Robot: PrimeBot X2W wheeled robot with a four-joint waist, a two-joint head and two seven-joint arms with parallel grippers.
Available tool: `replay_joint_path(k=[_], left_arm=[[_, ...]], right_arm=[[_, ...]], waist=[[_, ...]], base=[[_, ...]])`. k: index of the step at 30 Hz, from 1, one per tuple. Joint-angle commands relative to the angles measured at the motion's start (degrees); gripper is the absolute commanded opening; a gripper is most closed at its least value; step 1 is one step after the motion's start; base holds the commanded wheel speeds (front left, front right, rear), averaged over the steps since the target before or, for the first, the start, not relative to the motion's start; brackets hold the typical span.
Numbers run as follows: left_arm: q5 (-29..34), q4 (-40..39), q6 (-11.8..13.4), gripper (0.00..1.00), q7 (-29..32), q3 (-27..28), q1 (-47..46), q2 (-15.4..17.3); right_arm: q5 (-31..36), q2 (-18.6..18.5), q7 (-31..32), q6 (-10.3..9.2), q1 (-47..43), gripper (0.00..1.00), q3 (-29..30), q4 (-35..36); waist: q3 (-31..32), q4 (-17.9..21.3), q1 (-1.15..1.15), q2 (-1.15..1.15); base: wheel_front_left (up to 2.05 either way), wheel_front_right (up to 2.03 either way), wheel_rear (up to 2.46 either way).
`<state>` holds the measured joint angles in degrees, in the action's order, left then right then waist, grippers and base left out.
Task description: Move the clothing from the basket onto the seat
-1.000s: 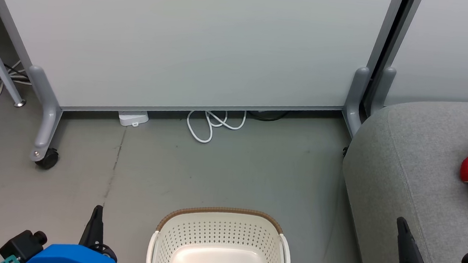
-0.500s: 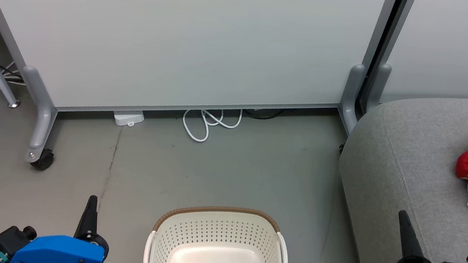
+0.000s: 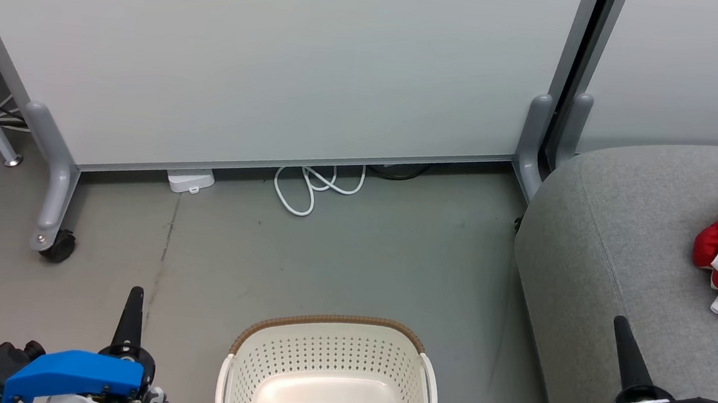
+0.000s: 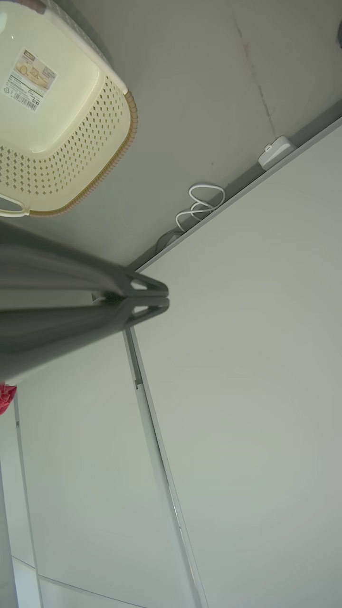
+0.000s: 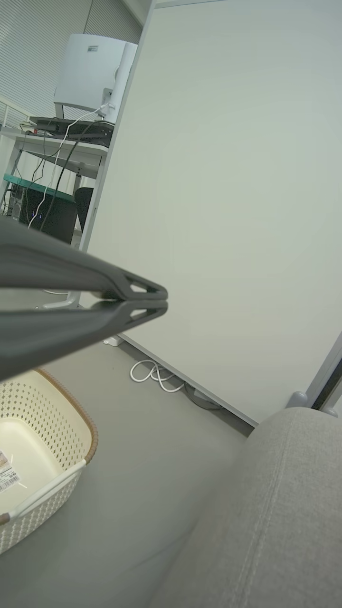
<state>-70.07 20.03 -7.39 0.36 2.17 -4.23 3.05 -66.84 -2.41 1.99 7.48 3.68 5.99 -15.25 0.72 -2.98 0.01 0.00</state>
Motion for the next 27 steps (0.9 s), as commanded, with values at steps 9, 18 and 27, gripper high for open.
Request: replay_joint_path(k=[9,18,27], left_arm=[[-5.4,-2.0,-0.1,0.00,1.5,1.3,-1.5,0.0],[-9.4,-3.0,-0.1,0.00,2.6,2.1,-1.7,0.0],[-13.2,-3.9,-0.1,0.00,3.7,2.8,-1.9,-0.1]], right_arm=[[-6.3,-0.5,1.2,0.02,1.6,0.00,0.3,0.8],[-10.8,-0.5,2.0,0.02,2.0,0.00,0.3,1.0],[-15.1,-0.6,2.8,0.02,2.2,0.00,0.4,1.1]], waist=[[-0.2,0.6,-0.01,0.00],[-0.3,1.1,-0.01,0.00],[-0.5,1.6,-0.01,0.00]], base=[[0.00,0.00,0.00],[0.00,0.00,0.00],[0.00,0.00,0.00]])
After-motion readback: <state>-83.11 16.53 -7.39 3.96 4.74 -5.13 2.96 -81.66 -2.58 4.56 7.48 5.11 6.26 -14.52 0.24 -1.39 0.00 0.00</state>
